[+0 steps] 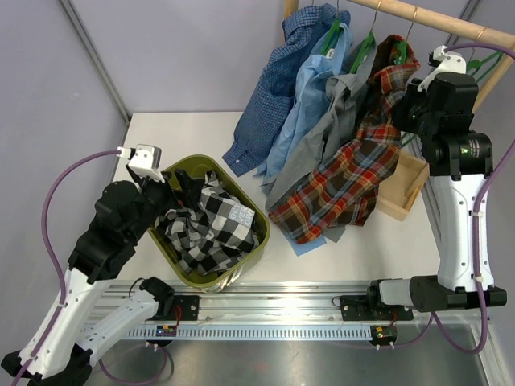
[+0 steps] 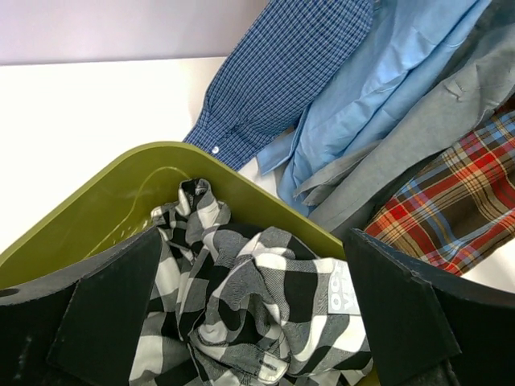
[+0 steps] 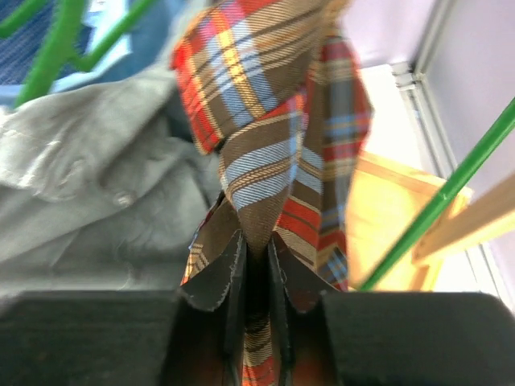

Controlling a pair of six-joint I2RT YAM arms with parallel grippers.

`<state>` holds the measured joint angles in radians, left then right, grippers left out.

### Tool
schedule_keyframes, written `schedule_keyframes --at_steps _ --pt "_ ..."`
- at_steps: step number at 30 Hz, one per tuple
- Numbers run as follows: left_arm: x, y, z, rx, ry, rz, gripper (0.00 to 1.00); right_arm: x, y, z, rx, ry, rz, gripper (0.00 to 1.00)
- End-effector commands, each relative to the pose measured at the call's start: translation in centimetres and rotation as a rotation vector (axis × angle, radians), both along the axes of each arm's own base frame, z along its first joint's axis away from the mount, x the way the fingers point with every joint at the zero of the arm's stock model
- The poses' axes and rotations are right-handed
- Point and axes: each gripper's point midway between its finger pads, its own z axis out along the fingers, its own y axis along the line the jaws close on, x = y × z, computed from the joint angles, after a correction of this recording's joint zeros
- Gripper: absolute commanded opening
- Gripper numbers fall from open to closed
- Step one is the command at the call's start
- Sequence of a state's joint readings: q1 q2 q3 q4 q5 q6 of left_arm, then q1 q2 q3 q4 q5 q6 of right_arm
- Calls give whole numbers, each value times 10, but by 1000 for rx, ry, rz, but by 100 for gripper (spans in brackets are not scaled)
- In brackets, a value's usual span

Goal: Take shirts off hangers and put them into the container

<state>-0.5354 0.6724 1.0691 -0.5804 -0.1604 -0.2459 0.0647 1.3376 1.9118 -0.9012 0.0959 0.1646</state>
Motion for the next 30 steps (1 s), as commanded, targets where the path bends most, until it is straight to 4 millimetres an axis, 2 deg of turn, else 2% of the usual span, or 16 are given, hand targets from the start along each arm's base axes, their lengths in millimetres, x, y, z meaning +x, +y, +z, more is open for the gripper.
schedule_keyframes --at_steps 1,5,10,13,14,18,19,20,24,30 --pt "4 -11 15 -16 -68 -57 99 -10 -12 -13 -37 50 -16 17" --pt "4 -17 15 -22 -75 -84 99 -7 -10 -17 -38 60 20 19" --pt "1 -23 15 -26 -76 -124 99 5 -4 -21 -47 66 65 38" --pt "-1 -25 16 -30 -79 -141 99 12 -5 -21 -56 63 67 39" --pt "-2 -26 16 -32 -82 -145 99 14 -6 -22 -58 65 66 38" --pt "-5 -26 14 -40 -81 -154 99 20 -7 -15 -61 48 62 18" --pt "-6 -26 15 -44 -85 -153 99 20 -7 -9 -63 33 63 12" --pt "-7 -26 14 -46 -86 -155 99 20 -7 -5 -64 25 63 0" --pt "-9 -31 16 -52 -95 -187 99 20 0 20 -74 -52 113 0" --pt "-8 -37 19 -48 -107 -217 99 8 6 73 -102 -233 150 0"
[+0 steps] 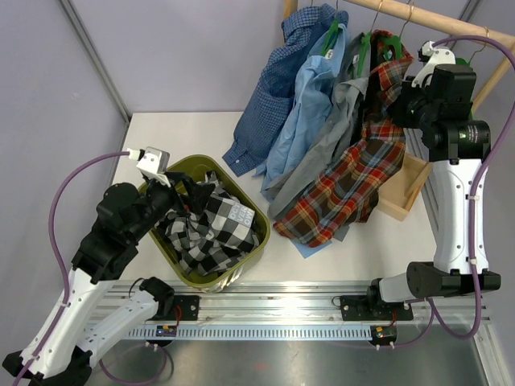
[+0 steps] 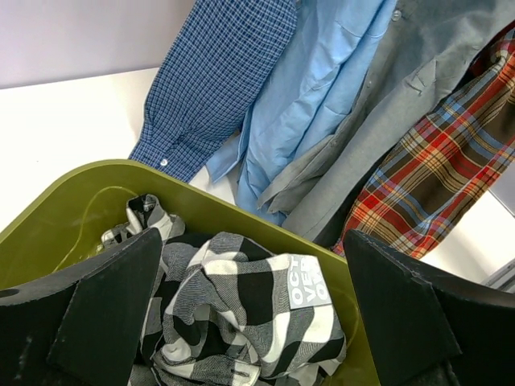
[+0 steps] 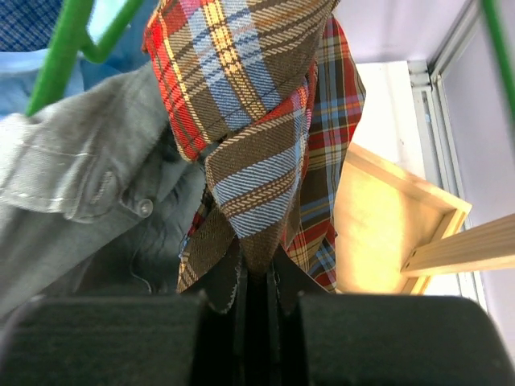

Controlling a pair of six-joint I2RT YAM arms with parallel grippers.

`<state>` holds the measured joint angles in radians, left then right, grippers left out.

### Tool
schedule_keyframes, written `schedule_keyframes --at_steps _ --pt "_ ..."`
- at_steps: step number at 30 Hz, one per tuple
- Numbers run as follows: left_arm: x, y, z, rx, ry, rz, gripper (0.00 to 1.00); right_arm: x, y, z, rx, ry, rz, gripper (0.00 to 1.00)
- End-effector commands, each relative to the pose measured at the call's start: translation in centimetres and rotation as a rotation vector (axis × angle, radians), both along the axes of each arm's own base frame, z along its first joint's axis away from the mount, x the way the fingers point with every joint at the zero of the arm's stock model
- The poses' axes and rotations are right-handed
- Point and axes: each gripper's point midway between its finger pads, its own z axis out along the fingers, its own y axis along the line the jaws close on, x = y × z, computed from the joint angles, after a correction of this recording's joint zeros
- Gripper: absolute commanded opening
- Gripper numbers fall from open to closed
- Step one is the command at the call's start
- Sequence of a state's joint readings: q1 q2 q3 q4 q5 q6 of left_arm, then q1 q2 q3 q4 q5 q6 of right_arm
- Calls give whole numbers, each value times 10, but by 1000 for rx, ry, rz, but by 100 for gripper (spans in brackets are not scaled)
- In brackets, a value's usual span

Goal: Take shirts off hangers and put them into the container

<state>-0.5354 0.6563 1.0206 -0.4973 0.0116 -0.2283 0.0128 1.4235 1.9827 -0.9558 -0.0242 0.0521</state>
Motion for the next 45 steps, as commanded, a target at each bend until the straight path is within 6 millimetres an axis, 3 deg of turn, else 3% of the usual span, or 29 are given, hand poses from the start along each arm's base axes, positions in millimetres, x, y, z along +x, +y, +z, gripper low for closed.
schedule_keyframes --at_steps 1,5,10,14,16,20,22,23,24,29,30,31,34,39,41,45 --pt "1 -8 17 -18 -70 -44 99 -10 8 93 -19 -326 66 0" --pt "2 -11 20 -16 -81 -60 99 -22 7 112 -28 -394 63 0" --pt "1 -16 22 -10 -89 -95 99 -40 8 114 -18 -415 64 0" --pt "2 -19 23 2 -96 -109 99 -67 8 115 -23 -431 66 0" --pt "5 -21 25 14 -102 -115 99 -73 6 103 -30 -401 60 0" --pt "9 -25 32 24 -129 -133 99 -108 8 93 -49 -395 86 0" --pt "10 -29 36 33 -145 -151 99 -120 12 75 -85 -356 132 0" --pt "12 -31 38 35 -160 -157 99 -139 14 78 -100 -390 151 0" --pt "12 -33 40 33 -171 -167 99 -142 14 65 -120 -371 158 0" --pt "18 -41 56 50 -275 -207 99 -197 16 55 -187 -455 196 0" --pt "17 -45 58 57 -293 -231 99 -205 18 57 -197 -488 212 0" --pt "17 -47 61 64 -313 -242 99 -227 26 63 -211 -556 256 0" --pt "17 -55 80 84 -399 -290 99 -256 40 74 -295 -702 351 0" --pt "17 -62 114 131 -510 -342 99 -284 61 99 -359 -847 484 0" --pt "16 -62 124 157 -551 -348 99 -295 79 107 -354 -883 597 0" --pt "2 -57 149 203 -656 -364 99 -298 111 102 -311 -847 835 0"
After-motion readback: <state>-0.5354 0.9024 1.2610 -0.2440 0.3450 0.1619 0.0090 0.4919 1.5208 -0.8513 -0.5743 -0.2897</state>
